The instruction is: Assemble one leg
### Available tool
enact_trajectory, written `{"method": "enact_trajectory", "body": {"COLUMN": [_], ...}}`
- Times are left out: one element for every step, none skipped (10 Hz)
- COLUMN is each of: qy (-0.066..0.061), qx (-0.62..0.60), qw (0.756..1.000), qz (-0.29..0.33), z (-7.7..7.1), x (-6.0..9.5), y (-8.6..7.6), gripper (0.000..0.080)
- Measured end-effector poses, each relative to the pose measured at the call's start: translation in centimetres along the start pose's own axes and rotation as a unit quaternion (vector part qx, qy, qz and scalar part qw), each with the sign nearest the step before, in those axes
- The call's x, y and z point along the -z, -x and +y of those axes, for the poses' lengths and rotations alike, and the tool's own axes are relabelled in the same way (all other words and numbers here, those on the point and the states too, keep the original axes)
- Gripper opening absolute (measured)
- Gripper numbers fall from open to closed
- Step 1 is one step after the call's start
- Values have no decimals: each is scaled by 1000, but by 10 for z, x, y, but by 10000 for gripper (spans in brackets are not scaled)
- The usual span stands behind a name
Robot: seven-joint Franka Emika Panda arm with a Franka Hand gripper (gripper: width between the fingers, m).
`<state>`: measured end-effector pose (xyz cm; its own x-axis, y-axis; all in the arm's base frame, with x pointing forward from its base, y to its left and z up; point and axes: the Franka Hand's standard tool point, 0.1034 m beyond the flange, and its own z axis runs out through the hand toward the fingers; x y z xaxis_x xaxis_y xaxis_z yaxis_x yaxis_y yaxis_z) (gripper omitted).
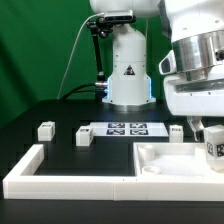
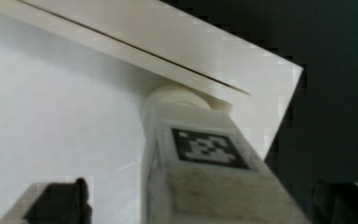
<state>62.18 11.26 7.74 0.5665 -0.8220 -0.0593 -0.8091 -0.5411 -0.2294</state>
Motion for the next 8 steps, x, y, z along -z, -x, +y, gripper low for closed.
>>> {"method": "enact_trajectory", "body": {"qy": [0,2,1,1,5,12,20,23], "qx": [68,147,217,247,312,368,421,463], "qw": [998,989,976,969,950,930,907,886], "qz": [1,0,1,2,4,8,11,13], "z": [-2,-2,-2,-3,-2,-4,-5,-6], "x": [1,0,-1,-1,-1,-1,-2,-2], "y": [0,-1,-4,-5,-5,-4,-1,1], "gripper": [646,646,649,649,649,649,649,649]}}
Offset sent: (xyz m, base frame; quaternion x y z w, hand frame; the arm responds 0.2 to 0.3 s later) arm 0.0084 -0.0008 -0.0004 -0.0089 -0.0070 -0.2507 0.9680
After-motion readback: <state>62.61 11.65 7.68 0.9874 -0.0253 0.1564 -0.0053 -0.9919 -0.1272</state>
